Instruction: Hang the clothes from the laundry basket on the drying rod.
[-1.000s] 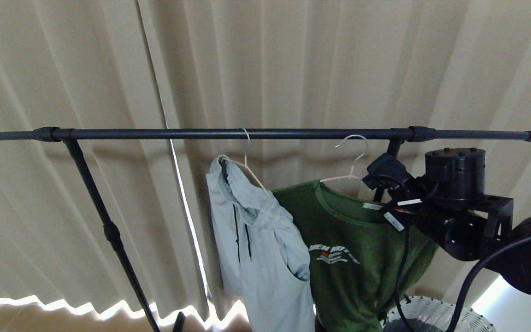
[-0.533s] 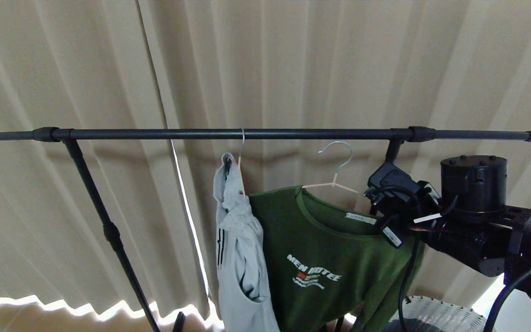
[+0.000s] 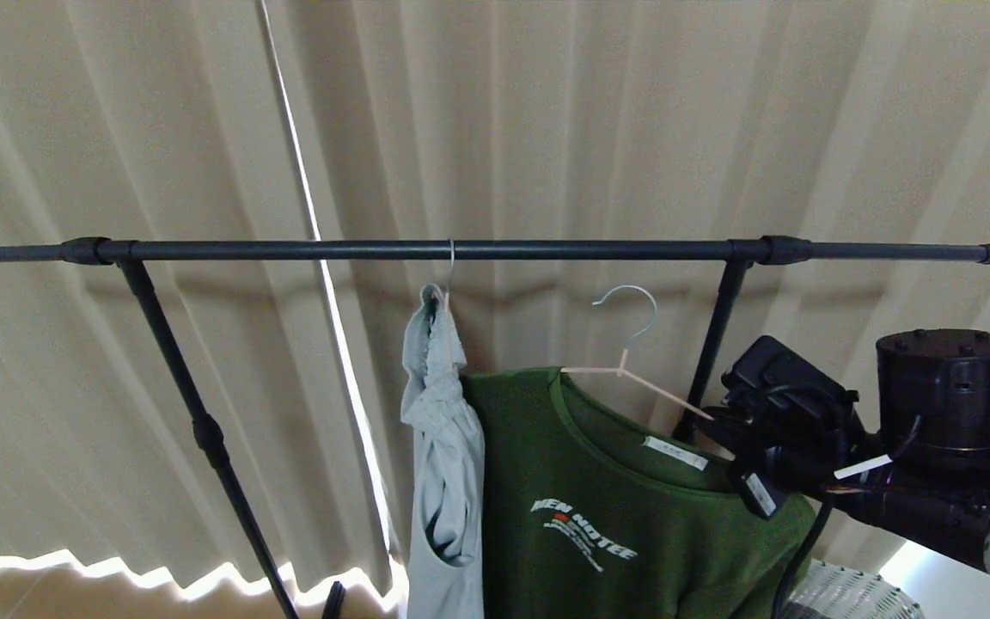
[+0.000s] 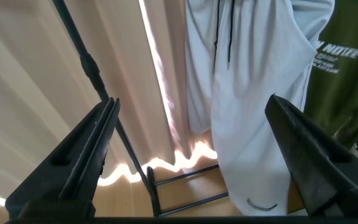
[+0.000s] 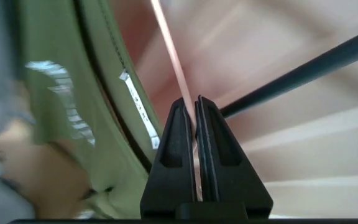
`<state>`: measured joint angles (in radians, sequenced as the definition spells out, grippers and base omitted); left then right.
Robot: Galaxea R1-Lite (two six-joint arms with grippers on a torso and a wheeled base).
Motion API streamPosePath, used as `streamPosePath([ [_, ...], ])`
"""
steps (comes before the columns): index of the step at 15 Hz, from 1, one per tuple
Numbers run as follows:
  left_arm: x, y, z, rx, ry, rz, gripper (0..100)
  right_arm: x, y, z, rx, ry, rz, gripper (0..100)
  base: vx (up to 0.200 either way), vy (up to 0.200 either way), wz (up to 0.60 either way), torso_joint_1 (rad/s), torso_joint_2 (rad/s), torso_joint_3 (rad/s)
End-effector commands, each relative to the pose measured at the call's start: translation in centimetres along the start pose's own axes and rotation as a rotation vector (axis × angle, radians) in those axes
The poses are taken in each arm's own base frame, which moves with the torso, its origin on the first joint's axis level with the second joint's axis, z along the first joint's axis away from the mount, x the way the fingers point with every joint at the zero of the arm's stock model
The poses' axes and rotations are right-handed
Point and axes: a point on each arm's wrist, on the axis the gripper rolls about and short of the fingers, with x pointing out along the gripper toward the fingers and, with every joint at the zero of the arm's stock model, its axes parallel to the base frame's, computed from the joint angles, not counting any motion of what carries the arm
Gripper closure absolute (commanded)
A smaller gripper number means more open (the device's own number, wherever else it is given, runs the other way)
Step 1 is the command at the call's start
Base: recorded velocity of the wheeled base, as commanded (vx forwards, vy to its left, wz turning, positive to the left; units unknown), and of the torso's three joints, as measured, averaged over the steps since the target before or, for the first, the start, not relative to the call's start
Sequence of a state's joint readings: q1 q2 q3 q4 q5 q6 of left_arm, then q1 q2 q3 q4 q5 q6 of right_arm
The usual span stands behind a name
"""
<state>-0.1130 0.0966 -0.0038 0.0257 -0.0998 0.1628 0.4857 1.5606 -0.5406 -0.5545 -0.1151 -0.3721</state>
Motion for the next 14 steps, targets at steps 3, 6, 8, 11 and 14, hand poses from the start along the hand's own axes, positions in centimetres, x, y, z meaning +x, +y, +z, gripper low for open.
streamPosePath([
  [3,0.0,0.0,0.0,0.000,0.001,-0.001,0,-0.3,-1.4,-0.3,0.036,0.033,-0.113,100,0.000,0.000,0.00,0.000,0.00,0.000],
  [6,0.0,0.0,0.0,0.000,0.000,0.000,0,-0.1,-3.3,-0.4,0.074,0.076,-0.263,100,0.000,0.000,0.00,0.000,0.00,0.000],
  [8,0.0,0.0,0.0,0.000,0.003,-0.001,0,0.0,-4.1,-0.2,0.086,0.076,-0.303,100,0.000,0.000,0.00,0.000,0.00,0.000],
  [11,0.0,0.0,0.0,0.000,0.001,-0.001,0,0.1,-5.5,1.0,0.106,0.061,-0.405,100,0.000,0.000,0.00,0.000,0.00,0.000],
  [14,0.0,0.0,0.0,0.000,0.003,-0.001,0,0.2,-5.9,1.8,0.107,0.048,-0.433,100,0.000,0.000,0.00,0.000,0.00,0.000],
])
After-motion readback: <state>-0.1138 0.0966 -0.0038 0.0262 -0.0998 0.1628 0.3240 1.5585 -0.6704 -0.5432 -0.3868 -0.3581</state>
